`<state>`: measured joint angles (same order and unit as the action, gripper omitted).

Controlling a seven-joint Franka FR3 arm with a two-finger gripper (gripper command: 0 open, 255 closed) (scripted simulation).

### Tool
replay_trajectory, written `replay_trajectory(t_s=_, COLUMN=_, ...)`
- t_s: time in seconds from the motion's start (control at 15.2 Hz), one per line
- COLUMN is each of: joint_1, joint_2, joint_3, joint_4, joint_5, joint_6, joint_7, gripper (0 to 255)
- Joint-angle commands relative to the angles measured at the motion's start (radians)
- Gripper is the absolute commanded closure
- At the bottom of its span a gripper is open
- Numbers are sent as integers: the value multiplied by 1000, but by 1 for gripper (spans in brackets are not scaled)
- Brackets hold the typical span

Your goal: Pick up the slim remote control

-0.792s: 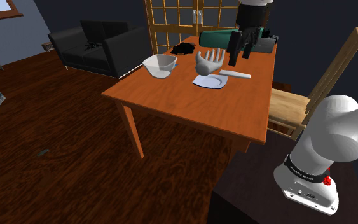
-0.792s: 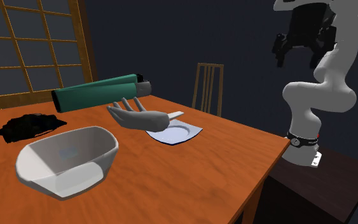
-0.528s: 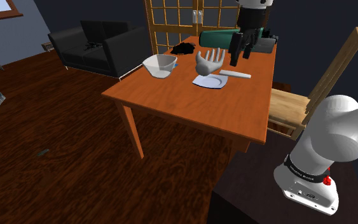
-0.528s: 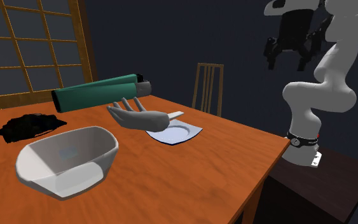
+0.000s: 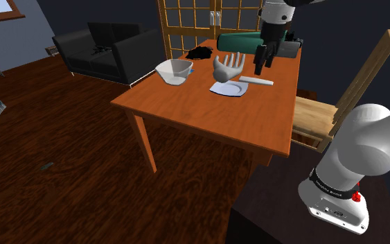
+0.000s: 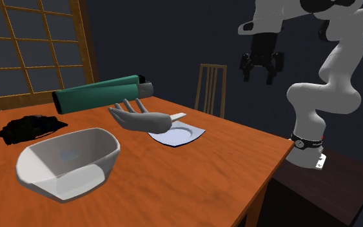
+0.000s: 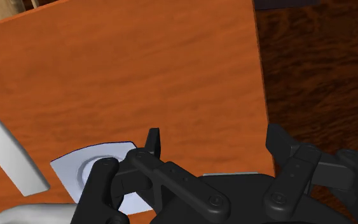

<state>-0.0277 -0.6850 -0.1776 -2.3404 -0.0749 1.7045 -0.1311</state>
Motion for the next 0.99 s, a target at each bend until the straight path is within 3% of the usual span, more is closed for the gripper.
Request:
replay_trajectory(t_s=0.0, joint_1=-8, joint_2=36, joint_3=-45, joint_4=-2, joint_5=-23, joint_6=39, joint_7=-58, gripper=0)
replay_trajectory(t_s=0.53, joint_1=-21, joint_2=227, joint_3=-214, joint_4=47, joint_5=-65, joint_6=181, joint_7=-274, gripper=0)
replay_trajectory(t_s=0.92, joint_1=-16, joint_2=422, joint_3=-337, joint_4=140, joint_5=-29, joint_6=276, joint_7=-455, gripper=0)
